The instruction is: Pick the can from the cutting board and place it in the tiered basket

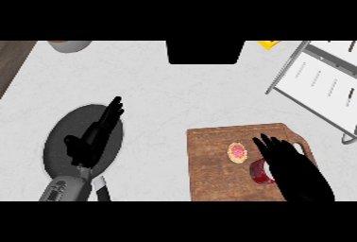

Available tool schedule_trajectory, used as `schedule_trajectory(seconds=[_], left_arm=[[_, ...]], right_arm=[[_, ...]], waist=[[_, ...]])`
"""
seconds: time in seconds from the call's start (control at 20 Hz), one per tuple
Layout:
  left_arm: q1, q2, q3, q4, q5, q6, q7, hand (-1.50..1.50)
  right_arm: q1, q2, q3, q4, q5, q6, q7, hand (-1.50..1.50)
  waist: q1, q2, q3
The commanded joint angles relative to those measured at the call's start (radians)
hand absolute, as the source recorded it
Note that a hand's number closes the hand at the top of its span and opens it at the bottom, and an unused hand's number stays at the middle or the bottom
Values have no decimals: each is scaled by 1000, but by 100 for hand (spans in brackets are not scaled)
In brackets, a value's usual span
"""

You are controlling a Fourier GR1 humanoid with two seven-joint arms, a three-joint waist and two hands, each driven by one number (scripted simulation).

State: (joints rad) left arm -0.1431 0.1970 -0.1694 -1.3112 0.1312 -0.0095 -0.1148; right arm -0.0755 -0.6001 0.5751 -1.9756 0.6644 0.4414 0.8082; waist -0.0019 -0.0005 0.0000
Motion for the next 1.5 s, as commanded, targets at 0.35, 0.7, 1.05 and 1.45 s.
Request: schedule_trajectory(seconds=[0.35,0.7,1.05,1.45], left_arm=[[49,-20,46,-95,-29,-46,50,0],[78,-38,52,-100,-67,-67,41,0],[42,-60,64,-104,-75,-54,70,0],[19,-75,86,-65,-102,-44,38,0]], right_arm=[[54,112,-77,111,130,36,-144,-150],[79,162,-103,221,207,-21,-273,-150],[68,209,-107,245,235,-146,-426,150],[118,120,-309,268,202,-192,-517,150]], waist=[[2,0,0],[2,0,0],[2,0,0],[-8,-1,1]])
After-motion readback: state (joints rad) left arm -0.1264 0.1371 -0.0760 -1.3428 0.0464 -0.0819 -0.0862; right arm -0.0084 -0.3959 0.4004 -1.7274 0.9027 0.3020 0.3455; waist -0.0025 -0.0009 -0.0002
